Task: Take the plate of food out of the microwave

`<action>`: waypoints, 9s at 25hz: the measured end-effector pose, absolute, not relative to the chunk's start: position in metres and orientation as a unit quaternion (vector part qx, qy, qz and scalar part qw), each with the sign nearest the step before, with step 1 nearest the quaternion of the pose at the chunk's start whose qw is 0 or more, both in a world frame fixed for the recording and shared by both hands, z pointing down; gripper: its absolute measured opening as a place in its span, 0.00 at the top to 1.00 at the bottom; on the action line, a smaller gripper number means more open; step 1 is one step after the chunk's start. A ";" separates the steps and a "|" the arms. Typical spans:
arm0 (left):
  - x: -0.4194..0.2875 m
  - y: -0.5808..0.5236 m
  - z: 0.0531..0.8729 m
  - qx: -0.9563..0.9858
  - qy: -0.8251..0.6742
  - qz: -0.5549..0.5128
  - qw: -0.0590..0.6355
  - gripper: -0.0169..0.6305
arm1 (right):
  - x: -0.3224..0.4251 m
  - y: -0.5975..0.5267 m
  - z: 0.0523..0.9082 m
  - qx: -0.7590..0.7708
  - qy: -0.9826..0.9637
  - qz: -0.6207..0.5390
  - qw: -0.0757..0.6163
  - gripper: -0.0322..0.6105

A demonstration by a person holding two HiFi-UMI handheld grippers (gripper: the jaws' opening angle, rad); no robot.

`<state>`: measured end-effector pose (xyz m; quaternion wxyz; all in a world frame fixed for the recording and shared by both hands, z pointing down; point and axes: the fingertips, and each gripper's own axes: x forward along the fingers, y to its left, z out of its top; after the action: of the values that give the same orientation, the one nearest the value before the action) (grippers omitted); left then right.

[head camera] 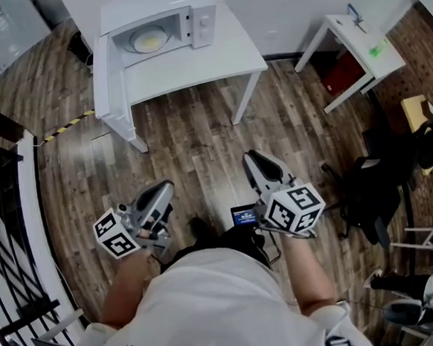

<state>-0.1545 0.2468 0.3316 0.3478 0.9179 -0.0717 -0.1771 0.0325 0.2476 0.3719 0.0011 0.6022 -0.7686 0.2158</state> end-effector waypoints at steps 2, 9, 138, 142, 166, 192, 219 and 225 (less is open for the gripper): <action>-0.156 0.237 0.334 0.918 -0.075 -0.175 0.348 0.97 | 0.031 0.237 0.372 0.602 -0.769 0.215 0.003 0.87; -0.149 0.200 0.347 0.915 -0.098 -0.170 0.351 0.97 | 0.034 0.192 0.380 0.586 -0.780 0.219 0.002 0.87; -0.090 -0.330 0.551 0.771 -0.426 -0.086 0.466 0.89 | -0.037 -0.362 0.572 0.232 -0.771 -0.353 0.476 0.90; -0.094 -0.348 0.549 0.758 -0.430 -0.109 0.479 0.89 | -0.035 -0.351 0.569 0.224 -0.776 -0.359 0.468 0.90; -0.088 -0.377 0.572 0.750 -0.403 -0.100 0.516 0.89 | -0.006 -0.321 0.575 0.179 -0.775 -0.397 0.457 0.90; -0.074 -0.372 0.580 0.711 -0.367 -0.071 0.595 0.93 | 0.025 -0.348 0.591 0.245 -0.768 -0.334 0.489 0.81; -0.068 -0.373 0.579 0.725 -0.344 -0.045 0.595 0.94 | 0.028 -0.357 0.594 0.259 -0.749 -0.348 0.500 0.87; -0.072 -0.379 0.576 0.733 -0.357 -0.045 0.578 0.93 | 0.026 -0.356 0.591 0.259 -0.752 -0.350 0.495 0.87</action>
<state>-0.0717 -0.3795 0.5762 0.5779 0.7327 -0.3566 -0.0452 0.0255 -0.3559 0.5906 0.4952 0.2590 -0.7518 -0.3499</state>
